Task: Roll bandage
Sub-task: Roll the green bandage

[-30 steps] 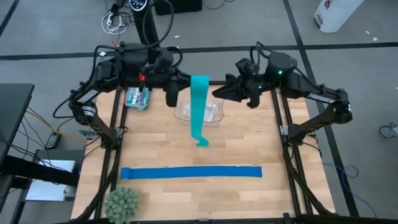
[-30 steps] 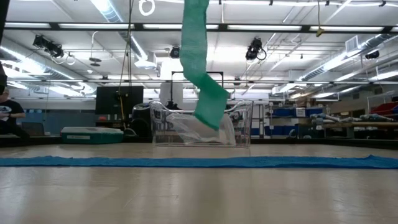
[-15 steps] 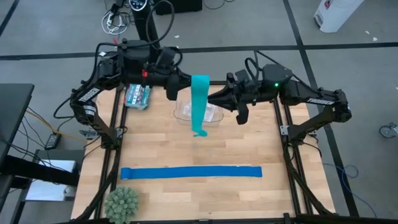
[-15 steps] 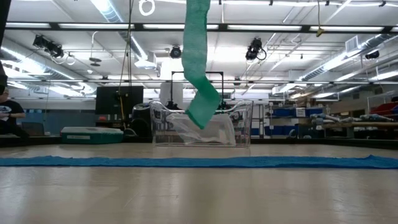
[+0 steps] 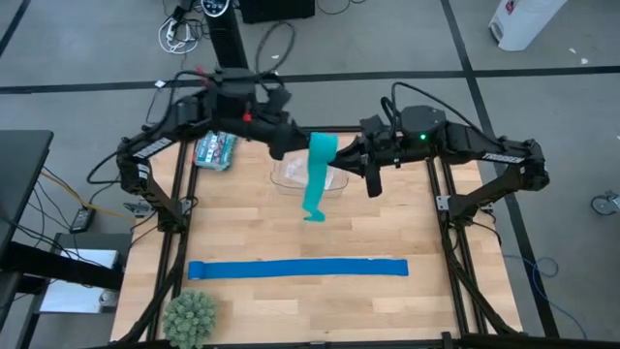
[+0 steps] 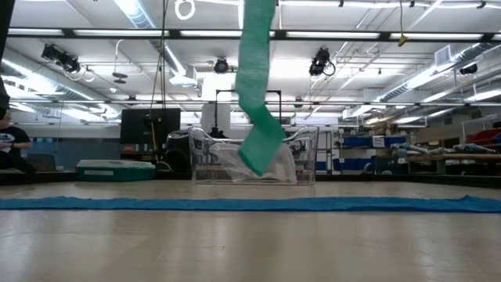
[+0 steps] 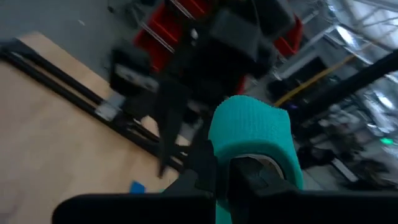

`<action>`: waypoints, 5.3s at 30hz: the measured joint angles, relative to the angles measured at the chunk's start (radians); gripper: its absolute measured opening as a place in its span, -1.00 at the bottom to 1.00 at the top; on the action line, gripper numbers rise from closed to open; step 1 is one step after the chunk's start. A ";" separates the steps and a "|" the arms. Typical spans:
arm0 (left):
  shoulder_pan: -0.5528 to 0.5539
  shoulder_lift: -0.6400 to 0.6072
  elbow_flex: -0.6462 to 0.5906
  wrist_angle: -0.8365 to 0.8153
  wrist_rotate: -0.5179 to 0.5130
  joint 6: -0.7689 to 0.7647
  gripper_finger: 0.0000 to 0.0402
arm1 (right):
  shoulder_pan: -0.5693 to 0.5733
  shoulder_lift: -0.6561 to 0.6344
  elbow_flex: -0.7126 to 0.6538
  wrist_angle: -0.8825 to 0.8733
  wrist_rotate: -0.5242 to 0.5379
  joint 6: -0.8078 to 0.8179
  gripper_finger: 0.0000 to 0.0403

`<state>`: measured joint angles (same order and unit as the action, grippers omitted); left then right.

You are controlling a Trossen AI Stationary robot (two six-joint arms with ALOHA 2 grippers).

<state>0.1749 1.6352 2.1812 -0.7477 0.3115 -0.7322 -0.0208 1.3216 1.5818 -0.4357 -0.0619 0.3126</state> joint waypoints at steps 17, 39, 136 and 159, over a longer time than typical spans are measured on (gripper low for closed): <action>-0.019 0.000 -0.531 0.847 0.091 -0.251 -0.91 | -0.001 -0.292 0.000 -0.430 0.130 0.218 -0.86; 0.008 -0.213 -0.702 0.673 0.013 -0.297 -0.91 | 0.013 -0.100 0.000 -0.152 0.099 -0.072 -0.44; -0.045 -0.158 -0.370 0.150 -0.032 0.283 -0.97 | -0.204 0.034 0.000 0.487 -0.202 0.677 -0.98; -0.116 -0.156 -0.370 0.152 -0.016 0.202 -0.98 | -0.360 0.025 0.000 0.516 -0.323 0.566 -1.00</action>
<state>0.0587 1.4792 1.8114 -0.5961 0.2955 -0.5301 -0.3811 1.3464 1.5822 0.0803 -0.3850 0.8788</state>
